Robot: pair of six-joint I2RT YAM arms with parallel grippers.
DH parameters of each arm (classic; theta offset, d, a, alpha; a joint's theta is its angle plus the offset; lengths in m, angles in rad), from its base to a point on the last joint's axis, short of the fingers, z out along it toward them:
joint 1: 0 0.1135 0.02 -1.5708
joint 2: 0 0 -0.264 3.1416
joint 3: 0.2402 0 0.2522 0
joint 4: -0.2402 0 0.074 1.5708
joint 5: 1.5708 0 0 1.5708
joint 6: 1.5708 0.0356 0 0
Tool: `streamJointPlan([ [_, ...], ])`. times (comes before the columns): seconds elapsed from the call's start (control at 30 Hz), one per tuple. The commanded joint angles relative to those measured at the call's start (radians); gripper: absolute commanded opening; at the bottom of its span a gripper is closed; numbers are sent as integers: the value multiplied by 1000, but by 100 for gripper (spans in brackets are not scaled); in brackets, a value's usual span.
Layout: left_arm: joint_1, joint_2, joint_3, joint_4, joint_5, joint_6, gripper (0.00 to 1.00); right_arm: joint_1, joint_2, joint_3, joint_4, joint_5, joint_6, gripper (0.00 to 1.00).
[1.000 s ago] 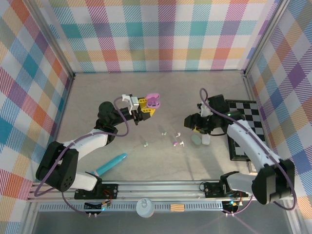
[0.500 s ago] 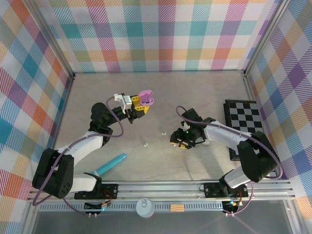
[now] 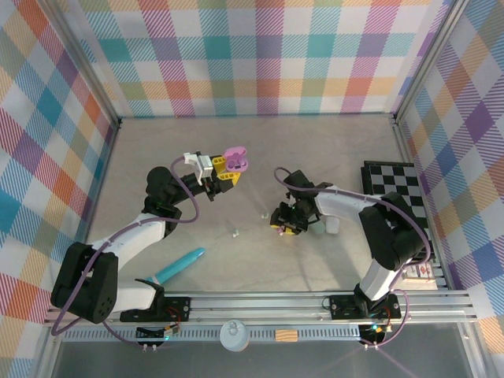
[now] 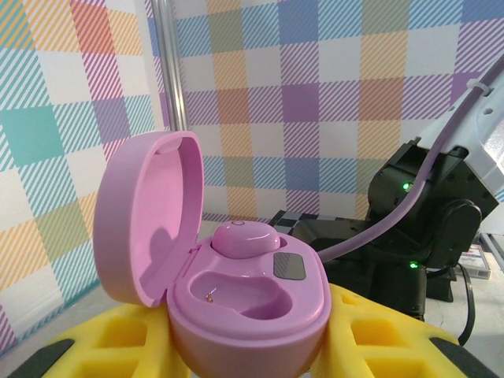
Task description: Insert wireless bluetooth earbuds into charging case
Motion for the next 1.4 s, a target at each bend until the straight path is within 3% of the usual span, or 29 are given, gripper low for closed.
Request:
streamJointPlan([
  [0.0,6,-29,-11,11,19,16,29,7,35,36,0,16,-18,44],
  [0.3,18,-26,-15,8,3,25,29,16,-12,57,-84,71,-116,43],
  [0.6,84,-11,-11,38,2,2,29,228,48,227,-413,534,-240,41],
  [0.7,88,-24,-7,5,-2,21,29,279,101,284,-465,609,-238,40],
  [1.37,95,-53,-20,-14,5,22,29,263,208,334,-397,545,-226,31],
])
